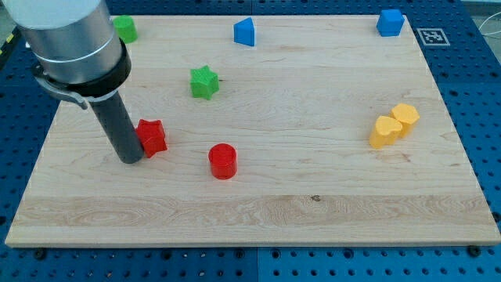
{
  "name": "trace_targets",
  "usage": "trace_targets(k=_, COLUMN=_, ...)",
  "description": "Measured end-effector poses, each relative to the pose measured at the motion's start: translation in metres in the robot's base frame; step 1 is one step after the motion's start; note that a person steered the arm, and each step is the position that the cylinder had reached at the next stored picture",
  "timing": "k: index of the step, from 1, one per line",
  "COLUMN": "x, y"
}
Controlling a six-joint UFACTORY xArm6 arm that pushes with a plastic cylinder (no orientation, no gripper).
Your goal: Move the red star towards the center left of the board
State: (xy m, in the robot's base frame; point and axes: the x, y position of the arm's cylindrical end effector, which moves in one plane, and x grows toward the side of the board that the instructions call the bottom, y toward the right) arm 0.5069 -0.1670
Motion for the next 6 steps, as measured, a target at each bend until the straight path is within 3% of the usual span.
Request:
trace_targets(k=2, x=0.011, y=0.037)
trace_targets(k=6, x=-0.048, y=0.035)
